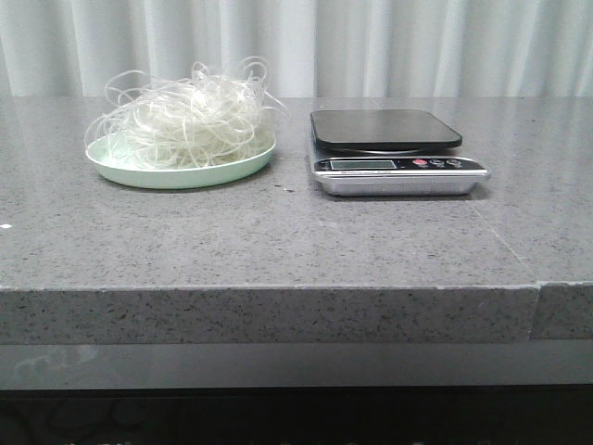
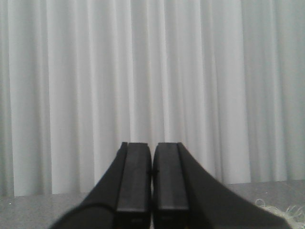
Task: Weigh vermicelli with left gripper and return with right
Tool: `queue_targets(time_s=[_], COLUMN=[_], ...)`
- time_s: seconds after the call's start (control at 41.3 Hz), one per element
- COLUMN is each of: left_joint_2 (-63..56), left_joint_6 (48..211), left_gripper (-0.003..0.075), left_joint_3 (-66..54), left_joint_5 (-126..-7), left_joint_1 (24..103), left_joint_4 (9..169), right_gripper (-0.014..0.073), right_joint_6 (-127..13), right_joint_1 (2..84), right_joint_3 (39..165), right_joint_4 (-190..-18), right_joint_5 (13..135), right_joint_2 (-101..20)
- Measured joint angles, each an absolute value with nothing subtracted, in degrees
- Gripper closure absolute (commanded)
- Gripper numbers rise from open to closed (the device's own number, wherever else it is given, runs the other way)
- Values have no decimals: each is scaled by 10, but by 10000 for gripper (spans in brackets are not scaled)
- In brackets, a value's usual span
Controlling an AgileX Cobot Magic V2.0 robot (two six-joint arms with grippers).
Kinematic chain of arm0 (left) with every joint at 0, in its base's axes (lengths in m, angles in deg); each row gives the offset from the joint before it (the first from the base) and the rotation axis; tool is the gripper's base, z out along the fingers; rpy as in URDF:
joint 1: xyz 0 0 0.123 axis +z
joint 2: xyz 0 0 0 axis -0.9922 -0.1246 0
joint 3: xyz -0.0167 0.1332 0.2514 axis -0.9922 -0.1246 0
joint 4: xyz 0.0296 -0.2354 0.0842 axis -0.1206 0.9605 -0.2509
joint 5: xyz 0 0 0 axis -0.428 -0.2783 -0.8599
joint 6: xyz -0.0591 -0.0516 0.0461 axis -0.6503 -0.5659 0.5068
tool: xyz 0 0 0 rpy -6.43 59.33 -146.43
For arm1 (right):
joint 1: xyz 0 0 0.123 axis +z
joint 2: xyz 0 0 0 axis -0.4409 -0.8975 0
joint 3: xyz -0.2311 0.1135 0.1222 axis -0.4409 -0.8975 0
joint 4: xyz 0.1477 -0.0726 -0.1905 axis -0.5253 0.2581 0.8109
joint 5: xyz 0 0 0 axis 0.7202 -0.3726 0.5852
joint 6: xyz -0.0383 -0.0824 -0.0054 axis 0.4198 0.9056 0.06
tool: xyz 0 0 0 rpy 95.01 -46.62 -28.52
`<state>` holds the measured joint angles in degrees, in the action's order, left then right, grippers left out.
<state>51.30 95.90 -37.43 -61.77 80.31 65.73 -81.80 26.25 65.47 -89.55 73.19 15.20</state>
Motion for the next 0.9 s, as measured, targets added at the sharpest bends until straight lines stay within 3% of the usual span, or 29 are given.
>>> queue_targets(time_s=[0.315,0.897], left_joint_2=[393,236], left_joint_6=[959,959], left_gripper=[577,577], left_joint_3=[-249,-278], left_joint_5=[-761,-830], left_joint_1=[803,803], left_joint_4=[657,657], right_gripper=[449,449], right_joint_6=[-818,-818], right_joint_1=[263,263], right_joint_3=[793,800], right_joint_4=[-895,-895], right_joint_5=[585,527], right_joint_2=[5,-199])
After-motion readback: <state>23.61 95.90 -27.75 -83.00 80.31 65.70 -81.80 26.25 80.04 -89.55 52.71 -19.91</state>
